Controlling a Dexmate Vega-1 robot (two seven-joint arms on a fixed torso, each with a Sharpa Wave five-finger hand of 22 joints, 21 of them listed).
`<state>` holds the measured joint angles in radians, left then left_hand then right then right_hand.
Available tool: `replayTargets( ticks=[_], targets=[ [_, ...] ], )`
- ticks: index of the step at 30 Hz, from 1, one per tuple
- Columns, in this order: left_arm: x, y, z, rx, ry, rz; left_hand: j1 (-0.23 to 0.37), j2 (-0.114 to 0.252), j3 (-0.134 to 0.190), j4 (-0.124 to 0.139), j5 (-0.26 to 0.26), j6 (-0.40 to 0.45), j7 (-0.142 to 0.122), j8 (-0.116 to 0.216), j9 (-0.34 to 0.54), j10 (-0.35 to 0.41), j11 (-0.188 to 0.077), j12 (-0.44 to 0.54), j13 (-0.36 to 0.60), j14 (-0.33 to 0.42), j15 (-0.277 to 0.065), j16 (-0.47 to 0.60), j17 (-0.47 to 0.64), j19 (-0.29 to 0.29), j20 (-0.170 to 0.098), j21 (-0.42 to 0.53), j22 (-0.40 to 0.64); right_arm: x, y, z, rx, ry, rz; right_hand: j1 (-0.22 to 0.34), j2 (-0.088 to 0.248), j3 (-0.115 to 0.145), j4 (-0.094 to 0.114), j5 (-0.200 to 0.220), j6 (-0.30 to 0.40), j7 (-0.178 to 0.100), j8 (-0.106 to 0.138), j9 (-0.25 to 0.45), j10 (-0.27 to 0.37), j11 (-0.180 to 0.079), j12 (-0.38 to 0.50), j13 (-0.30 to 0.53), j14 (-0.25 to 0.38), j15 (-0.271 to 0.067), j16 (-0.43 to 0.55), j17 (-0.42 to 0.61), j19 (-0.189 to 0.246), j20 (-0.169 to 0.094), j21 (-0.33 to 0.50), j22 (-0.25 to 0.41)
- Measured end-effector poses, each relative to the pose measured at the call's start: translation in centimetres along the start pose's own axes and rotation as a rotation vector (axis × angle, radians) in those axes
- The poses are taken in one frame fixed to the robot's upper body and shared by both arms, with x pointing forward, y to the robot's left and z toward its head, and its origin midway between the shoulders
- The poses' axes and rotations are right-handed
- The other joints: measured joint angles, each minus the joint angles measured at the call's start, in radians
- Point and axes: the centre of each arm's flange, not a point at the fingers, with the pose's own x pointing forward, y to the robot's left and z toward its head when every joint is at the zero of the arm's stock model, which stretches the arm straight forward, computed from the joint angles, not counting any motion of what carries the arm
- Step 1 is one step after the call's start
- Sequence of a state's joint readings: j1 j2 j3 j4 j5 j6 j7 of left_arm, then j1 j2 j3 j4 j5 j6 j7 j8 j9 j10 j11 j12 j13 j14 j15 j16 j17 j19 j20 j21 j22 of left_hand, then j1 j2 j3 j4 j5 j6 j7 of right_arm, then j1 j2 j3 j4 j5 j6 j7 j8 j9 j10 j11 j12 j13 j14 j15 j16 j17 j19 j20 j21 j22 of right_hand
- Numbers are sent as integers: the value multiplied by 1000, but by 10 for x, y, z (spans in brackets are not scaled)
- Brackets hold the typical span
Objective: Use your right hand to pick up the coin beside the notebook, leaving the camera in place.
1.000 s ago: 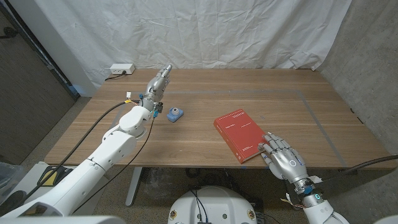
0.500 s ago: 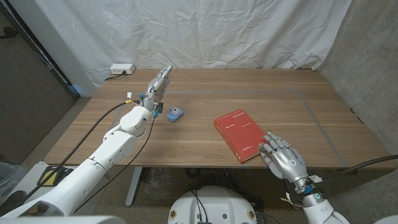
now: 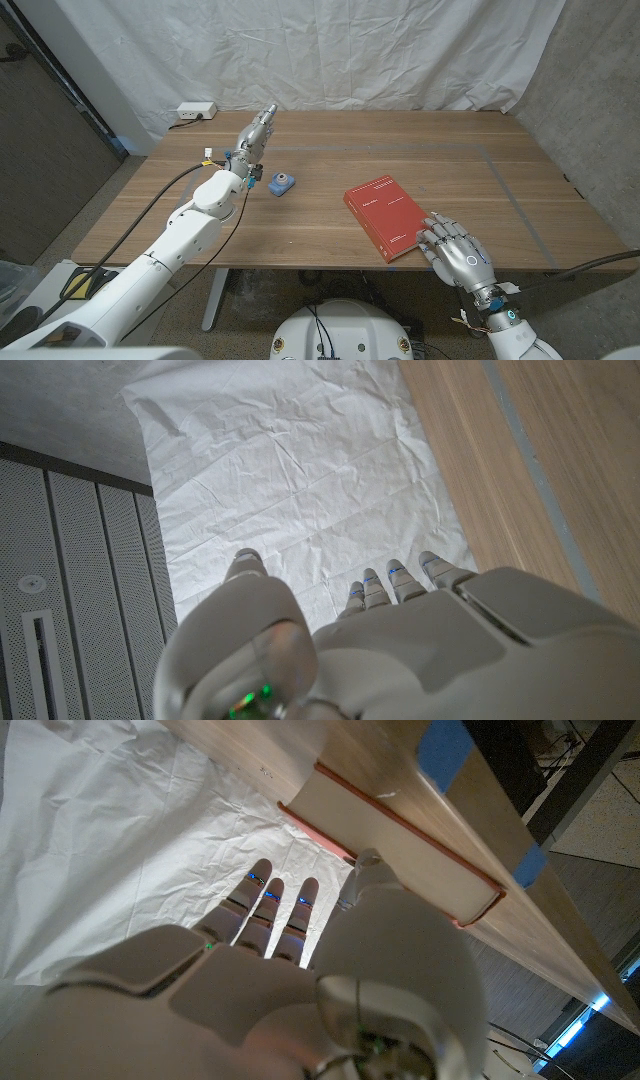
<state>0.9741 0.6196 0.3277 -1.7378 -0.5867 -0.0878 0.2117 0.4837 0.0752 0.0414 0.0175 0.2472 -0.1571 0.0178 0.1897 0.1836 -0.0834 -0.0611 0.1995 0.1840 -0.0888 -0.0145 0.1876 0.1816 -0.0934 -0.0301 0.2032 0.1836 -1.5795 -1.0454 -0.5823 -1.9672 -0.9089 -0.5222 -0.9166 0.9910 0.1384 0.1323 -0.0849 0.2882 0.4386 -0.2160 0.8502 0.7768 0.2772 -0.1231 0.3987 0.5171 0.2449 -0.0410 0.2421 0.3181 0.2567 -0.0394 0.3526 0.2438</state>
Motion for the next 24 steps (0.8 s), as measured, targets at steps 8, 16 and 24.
replayTargets(
  ticks=[8,16,24],
  targets=[
    [-1,0,0,-2,-2,1,0,0,0,0,0,0,0,0,0,0,0,0,0,0,0,0,0,0,0,0,0,2,-1,-1,-1,5,-14,-7,7,-4,4,-4,70,2,27,-14,44,-13,20,0,22,0,7,9,7,0,11,3],
    [-2,3,-2,-4,1,7,0,0,0,0,0,0,0,0,0,0,0,0,0,0,0,0,2,0,0,0,0,4,-3,-1,4,0,-23,-20,20,5,15,-11,86,4,42,-38,77,-30,29,0,43,0,14,19,7,0,23,8],
    [-1,6,-4,-6,2,8,4,4,-4,-4,0,0,0,0,0,0,0,0,0,0,0,0,2,0,0,0,0,8,-7,0,10,0,-30,-35,24,6,22,-19,86,4,57,-55,88,-31,35,0,54,0,21,27,7,0,29,10]
  ],
)
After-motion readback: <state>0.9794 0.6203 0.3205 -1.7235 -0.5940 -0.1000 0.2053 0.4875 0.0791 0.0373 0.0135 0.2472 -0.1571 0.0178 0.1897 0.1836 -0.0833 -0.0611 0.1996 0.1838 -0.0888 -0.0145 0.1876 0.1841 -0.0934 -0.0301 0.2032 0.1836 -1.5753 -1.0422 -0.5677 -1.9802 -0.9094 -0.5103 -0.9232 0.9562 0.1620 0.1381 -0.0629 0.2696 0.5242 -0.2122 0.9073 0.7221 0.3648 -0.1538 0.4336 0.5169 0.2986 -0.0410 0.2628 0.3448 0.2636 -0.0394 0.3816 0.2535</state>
